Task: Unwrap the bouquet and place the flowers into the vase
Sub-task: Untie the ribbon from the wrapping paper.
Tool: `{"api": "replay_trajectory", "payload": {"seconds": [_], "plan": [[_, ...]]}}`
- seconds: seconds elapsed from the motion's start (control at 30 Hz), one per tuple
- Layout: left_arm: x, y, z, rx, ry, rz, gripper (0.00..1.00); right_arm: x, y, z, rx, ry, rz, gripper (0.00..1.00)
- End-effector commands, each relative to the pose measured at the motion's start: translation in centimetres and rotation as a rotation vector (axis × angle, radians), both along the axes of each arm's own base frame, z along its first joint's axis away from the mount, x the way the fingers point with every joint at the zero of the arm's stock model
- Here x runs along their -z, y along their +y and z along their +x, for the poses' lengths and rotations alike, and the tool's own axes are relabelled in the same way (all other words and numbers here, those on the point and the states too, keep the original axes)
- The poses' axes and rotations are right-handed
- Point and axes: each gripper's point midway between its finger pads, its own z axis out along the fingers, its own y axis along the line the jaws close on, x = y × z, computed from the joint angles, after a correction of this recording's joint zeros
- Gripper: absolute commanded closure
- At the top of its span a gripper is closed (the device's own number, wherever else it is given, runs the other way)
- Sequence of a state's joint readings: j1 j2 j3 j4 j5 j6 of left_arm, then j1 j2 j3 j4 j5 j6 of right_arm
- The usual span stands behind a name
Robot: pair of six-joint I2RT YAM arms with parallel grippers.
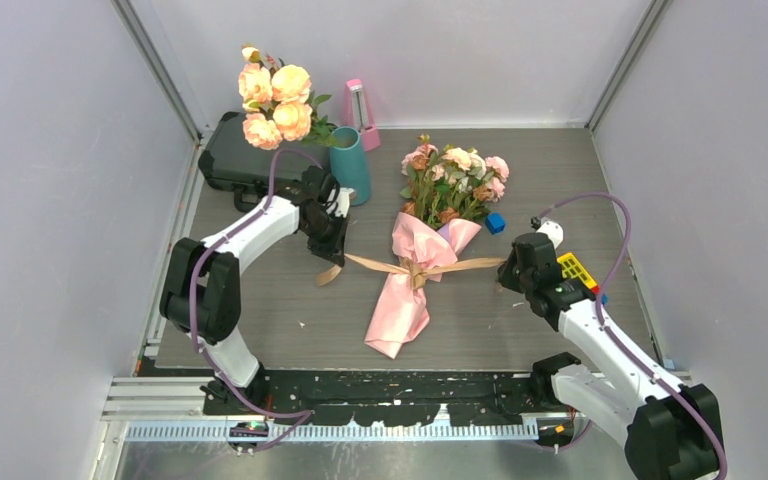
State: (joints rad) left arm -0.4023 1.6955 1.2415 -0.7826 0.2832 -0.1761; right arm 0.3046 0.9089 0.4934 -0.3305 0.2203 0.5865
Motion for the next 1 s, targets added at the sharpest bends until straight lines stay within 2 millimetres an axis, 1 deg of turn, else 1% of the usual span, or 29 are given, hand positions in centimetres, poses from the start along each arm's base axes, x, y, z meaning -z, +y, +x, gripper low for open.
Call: {"api": "replay_trajectory", "payload": {"seconds": [0.0,0.53,0.97], "plan": [[-2.0,0.2,0.9,-0.016,-0.063,-0.021,1.0,-1.3,-0.3,0.4,0.029,-0.044,0.027,1.0],[-2.2,1.3,1.4,-0.038,-0.094,0.025,1.0,-1.4,-1.4,0.1,0.078,-0.045,0.044,1.0],[-2.9,2.6,2.1,-0.084,-0.118,0.028,1.0,-1.9,-3.4,-0.2,0.168,-0.078,0.042,1.0]]}}
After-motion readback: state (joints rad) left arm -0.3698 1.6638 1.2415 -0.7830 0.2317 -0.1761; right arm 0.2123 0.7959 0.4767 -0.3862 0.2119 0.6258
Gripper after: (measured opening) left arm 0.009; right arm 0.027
